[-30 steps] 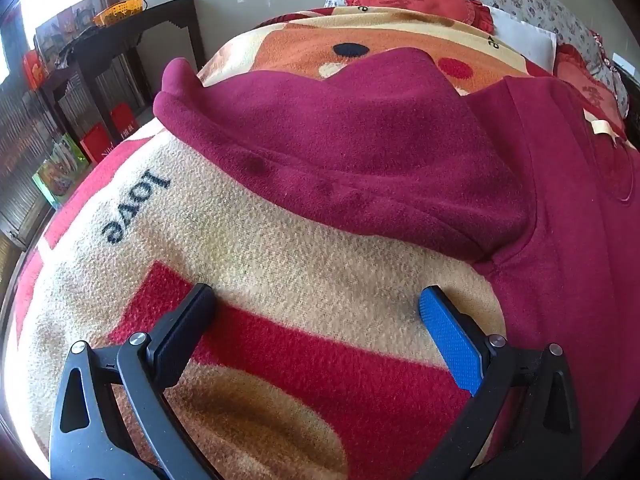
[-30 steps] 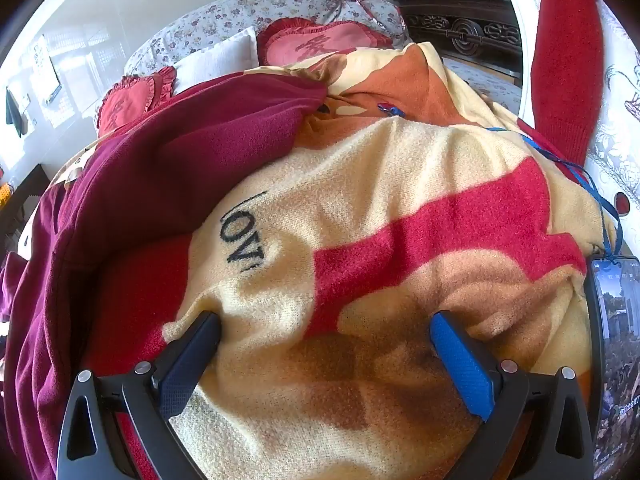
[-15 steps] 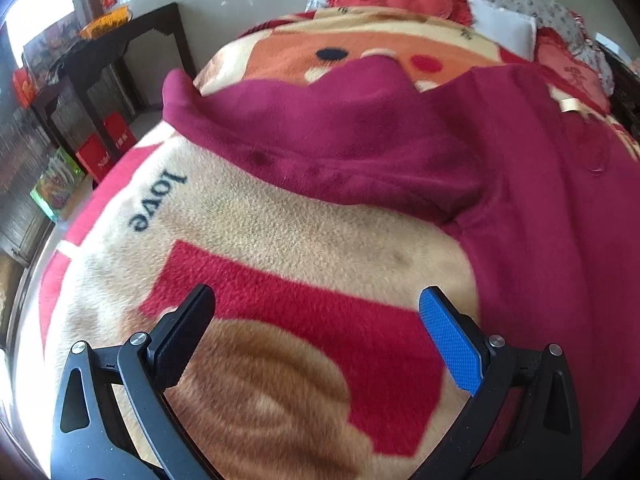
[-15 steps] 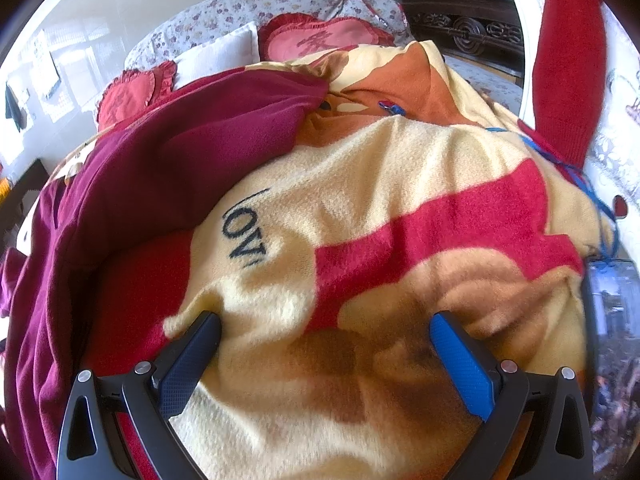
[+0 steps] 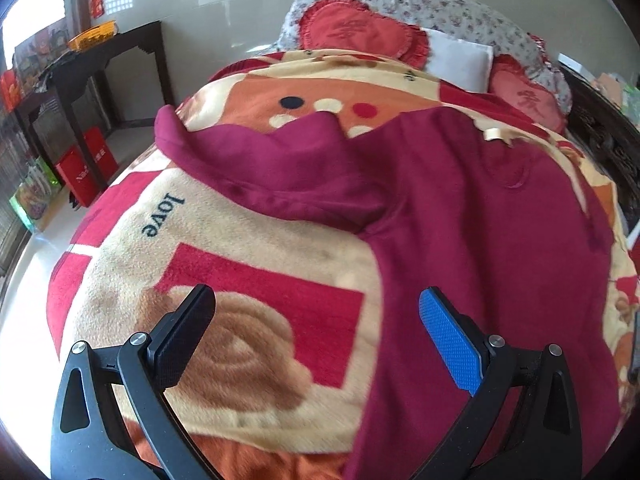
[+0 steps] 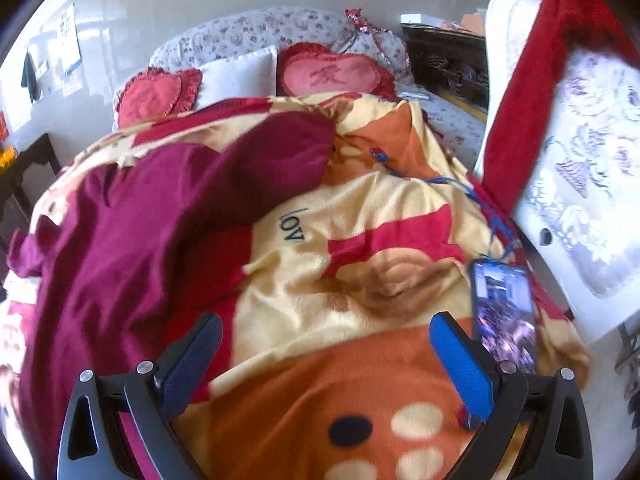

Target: Fold small clothes

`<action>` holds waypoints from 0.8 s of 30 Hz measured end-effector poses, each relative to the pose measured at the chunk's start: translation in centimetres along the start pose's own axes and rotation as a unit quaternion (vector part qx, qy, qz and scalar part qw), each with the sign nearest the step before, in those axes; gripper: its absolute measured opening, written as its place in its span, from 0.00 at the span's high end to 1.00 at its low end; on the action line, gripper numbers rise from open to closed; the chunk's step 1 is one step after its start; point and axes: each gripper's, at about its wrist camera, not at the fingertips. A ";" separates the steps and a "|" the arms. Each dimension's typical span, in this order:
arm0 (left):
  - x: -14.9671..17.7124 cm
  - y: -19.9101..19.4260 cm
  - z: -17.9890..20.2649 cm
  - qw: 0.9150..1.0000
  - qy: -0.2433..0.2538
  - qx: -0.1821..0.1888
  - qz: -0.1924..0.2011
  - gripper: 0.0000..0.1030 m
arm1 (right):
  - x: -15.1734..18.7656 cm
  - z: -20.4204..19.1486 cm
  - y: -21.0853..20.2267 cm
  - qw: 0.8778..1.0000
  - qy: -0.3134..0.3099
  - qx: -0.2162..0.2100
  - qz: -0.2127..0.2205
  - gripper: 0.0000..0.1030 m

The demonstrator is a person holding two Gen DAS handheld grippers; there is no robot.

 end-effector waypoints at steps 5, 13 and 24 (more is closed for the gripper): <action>-0.1 -1.5 1.4 1.000 0.018 0.015 0.008 0.00 | 0.3 -2.3 -3.1 1.000 -0.005 -0.009 -0.003 0.00; -1.0 -2.9 2.5 0.999 0.033 0.023 0.022 0.00 | -0.2 -10.0 -5.3 0.995 -0.029 -0.087 -0.029 0.00; -2.4 -1.3 3.1 0.999 0.041 0.015 0.027 0.00 | -0.3 -21.3 -0.5 0.989 -0.095 -0.115 -0.024 0.00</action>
Point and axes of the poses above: each gripper's, at about its wrist camera, not at the fingertips, and y roughly the way its jaws point, z to its right, x to its underside, and after that the axes turned 13 degrees about y, right-handed
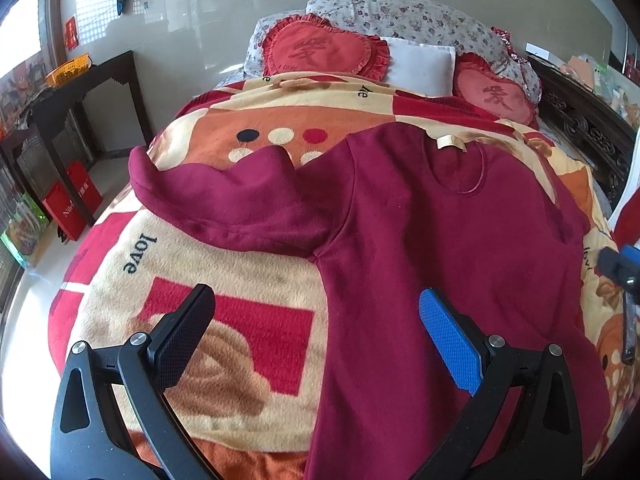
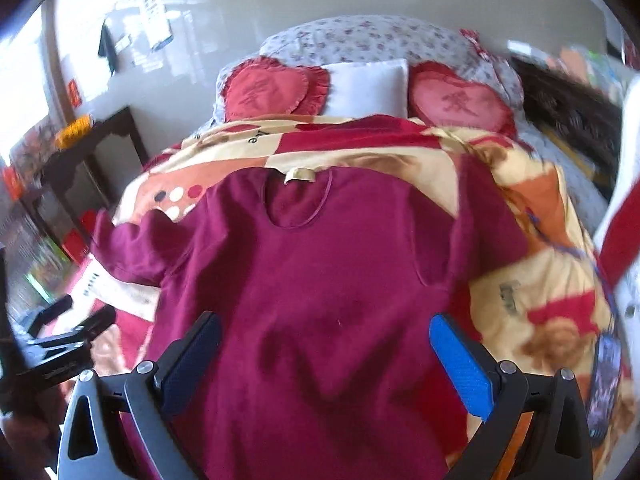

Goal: Fold small clothes
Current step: 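Reach the left tool to the maroon sweatshirt's sleeve and close on it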

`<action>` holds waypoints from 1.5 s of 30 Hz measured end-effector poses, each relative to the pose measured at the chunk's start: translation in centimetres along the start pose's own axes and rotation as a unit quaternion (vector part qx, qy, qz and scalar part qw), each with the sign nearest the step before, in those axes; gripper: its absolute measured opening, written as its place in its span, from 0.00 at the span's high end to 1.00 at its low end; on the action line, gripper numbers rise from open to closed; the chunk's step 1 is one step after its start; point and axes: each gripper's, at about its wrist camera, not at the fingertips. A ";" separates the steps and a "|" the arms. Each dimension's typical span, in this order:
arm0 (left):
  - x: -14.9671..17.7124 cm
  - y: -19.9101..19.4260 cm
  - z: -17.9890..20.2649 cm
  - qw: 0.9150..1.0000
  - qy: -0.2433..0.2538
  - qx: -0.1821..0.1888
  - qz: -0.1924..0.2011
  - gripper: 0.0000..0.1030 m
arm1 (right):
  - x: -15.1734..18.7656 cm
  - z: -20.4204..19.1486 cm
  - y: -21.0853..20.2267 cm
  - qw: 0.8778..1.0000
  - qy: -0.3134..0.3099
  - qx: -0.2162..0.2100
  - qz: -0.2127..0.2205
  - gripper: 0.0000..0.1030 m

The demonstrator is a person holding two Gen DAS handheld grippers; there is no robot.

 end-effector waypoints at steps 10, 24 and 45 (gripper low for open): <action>-0.8 2.9 -0.4 1.000 -0.009 0.003 -0.012 0.00 | 0.0 -3.0 5.6 0.999 -0.036 0.003 -0.018 0.00; -0.8 5.9 -0.9 0.999 -0.024 0.008 -0.034 0.00 | 0.4 -3.4 8.3 0.999 -0.023 -0.007 -0.038 0.00; -0.9 8.7 -14.1 0.986 -0.151 -0.036 -0.062 0.01 | 0.6 -7.5 9.5 0.997 -0.064 -0.032 -0.041 0.03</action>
Point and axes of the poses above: each gripper's, at about its wrist camera, not at the fingertips, and y roughly the way its jaws point, z to its right, x to its underside, and after that the axes turned 13 degrees about y, right-handed
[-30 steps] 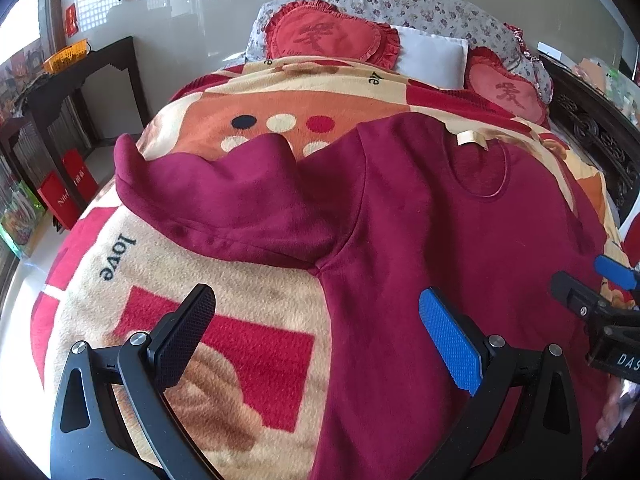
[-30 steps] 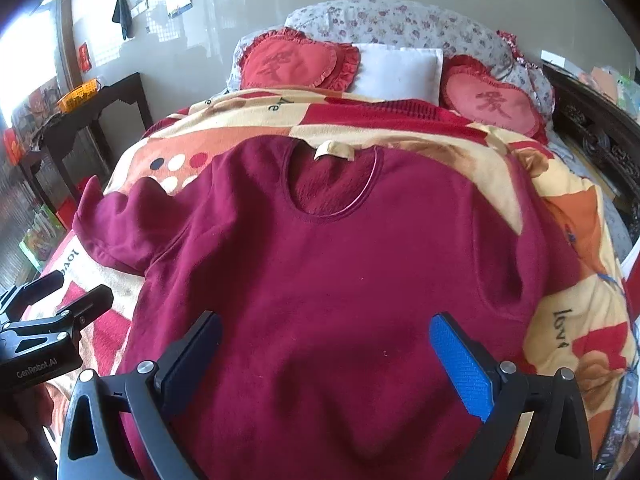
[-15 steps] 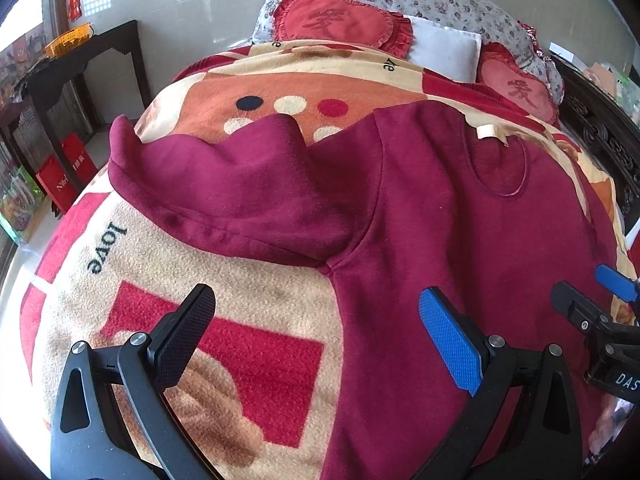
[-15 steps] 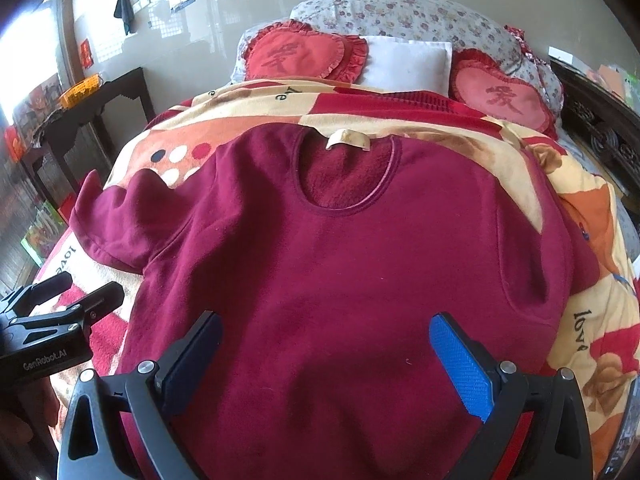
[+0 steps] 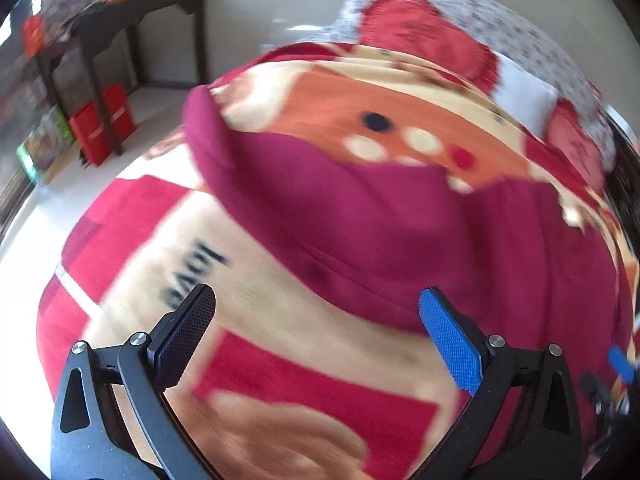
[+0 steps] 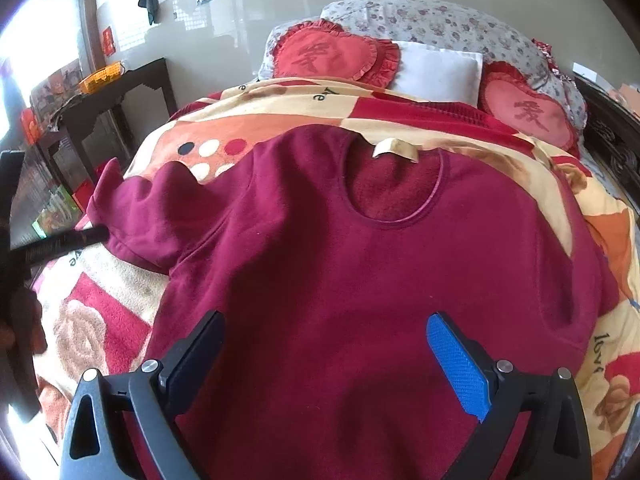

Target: Fold small clothes

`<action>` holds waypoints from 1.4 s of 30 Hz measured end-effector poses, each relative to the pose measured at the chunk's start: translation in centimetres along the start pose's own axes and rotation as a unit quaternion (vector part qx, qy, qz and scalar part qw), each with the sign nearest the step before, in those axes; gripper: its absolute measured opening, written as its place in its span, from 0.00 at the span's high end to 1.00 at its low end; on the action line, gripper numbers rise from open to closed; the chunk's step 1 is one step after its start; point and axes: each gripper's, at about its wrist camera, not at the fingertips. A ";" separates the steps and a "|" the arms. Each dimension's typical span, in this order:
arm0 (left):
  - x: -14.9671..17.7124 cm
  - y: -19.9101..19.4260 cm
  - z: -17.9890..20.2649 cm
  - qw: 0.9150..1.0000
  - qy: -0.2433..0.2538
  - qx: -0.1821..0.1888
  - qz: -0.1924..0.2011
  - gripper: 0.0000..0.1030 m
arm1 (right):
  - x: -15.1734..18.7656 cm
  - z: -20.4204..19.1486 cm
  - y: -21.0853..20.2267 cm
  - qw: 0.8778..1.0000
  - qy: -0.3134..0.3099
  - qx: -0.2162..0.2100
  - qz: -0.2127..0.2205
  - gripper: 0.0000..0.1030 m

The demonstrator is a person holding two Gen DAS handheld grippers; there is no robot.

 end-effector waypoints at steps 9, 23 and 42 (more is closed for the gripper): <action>-4.5 4.3 -9.8 0.992 -0.121 -0.025 0.002 0.07 | -0.3 -1.2 1.0 1.000 -0.008 -0.010 -0.010 0.03; -6.3 7.2 -10.9 0.989 -0.143 0.034 0.002 0.86 | -0.1 0.1 1.8 1.000 0.009 -0.005 -0.025 0.03; -2.6 -2.9 17.3 0.955 0.101 0.274 0.045 0.87 | -0.8 9.7 -2.4 0.990 0.135 0.027 0.011 0.02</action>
Point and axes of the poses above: each gripper's, at about its wrist camera, not at the fingertips, and y roughly the way its jaws point, z to its right, x to its underside, and after that the axes turned 13 degrees about y, right-handed
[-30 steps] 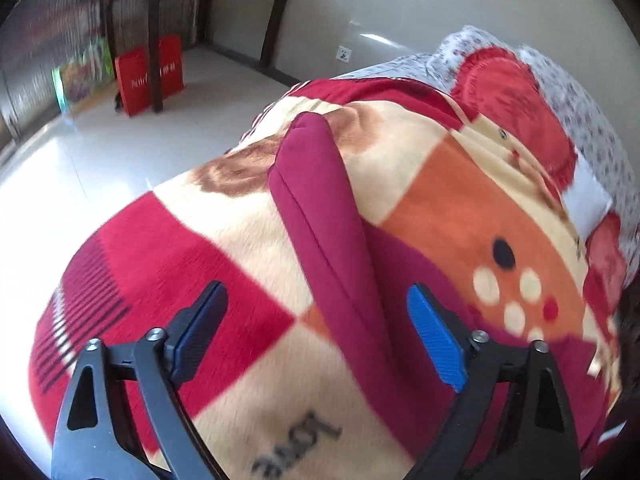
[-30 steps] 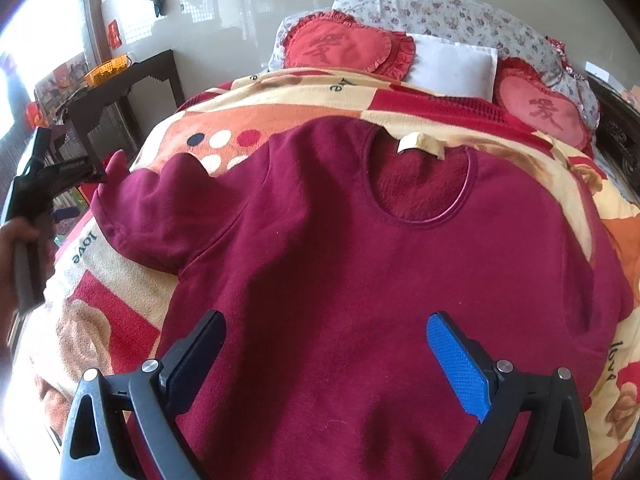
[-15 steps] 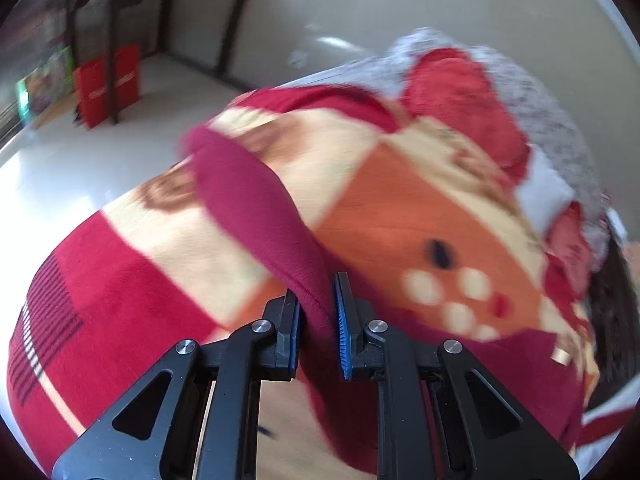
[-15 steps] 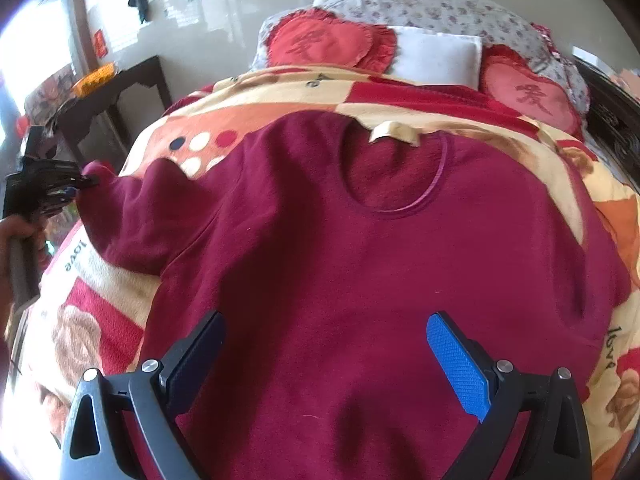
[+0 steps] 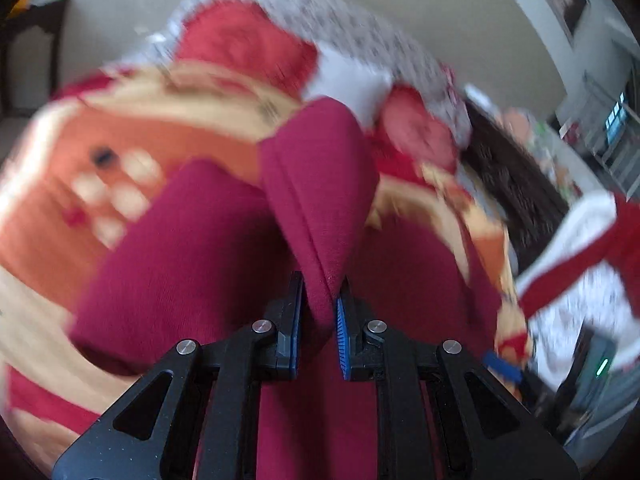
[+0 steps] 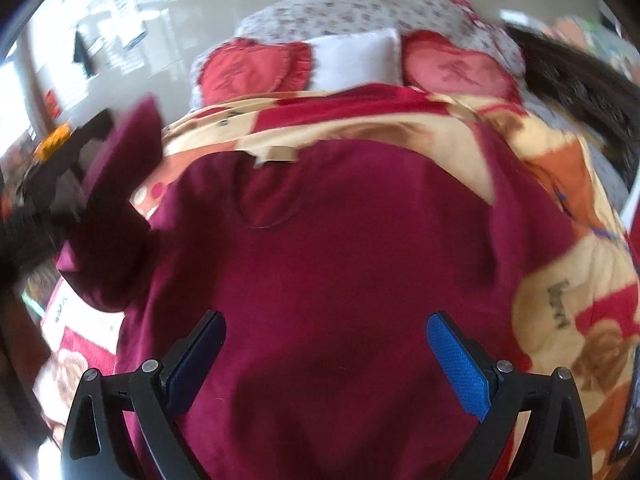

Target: Fold small clothes

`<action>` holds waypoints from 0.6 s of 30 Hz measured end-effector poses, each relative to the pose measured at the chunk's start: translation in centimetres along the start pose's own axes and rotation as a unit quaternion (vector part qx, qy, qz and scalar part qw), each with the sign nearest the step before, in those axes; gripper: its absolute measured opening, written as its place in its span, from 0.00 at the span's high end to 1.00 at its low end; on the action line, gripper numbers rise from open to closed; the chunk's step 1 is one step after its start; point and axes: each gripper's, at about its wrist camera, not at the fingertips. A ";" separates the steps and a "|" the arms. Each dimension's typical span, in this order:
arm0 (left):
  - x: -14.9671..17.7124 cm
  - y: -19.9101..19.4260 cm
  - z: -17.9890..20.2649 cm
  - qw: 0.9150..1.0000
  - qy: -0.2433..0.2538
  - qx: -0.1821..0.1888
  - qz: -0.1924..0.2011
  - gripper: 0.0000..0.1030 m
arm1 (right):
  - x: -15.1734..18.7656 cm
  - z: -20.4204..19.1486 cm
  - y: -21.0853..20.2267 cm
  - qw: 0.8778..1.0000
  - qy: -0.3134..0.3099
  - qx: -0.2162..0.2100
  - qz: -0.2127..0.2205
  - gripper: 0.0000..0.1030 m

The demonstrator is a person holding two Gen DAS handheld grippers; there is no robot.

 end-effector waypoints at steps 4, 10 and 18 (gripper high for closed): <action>3.2 4.3 3.2 0.995 0.043 0.012 -0.086 0.81 | -0.7 2.4 -0.3 0.999 0.039 -0.004 -0.012 0.02; 4.5 -0.5 2.9 0.996 0.068 0.020 -0.055 0.41 | -1.5 2.6 -0.1 0.999 0.035 -0.026 -0.007 0.02; 6.7 -6.0 -2.5 0.986 0.105 -0.132 -0.012 0.28 | -3.3 -1.2 2.8 0.998 -0.011 -0.066 -0.012 0.02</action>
Point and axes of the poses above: each gripper's, at about its wrist camera, not at the fingertips, and y roughly the way its jaws point, z to its right, x to its underside, and after that the axes turned 13 degrees about y, right-handed
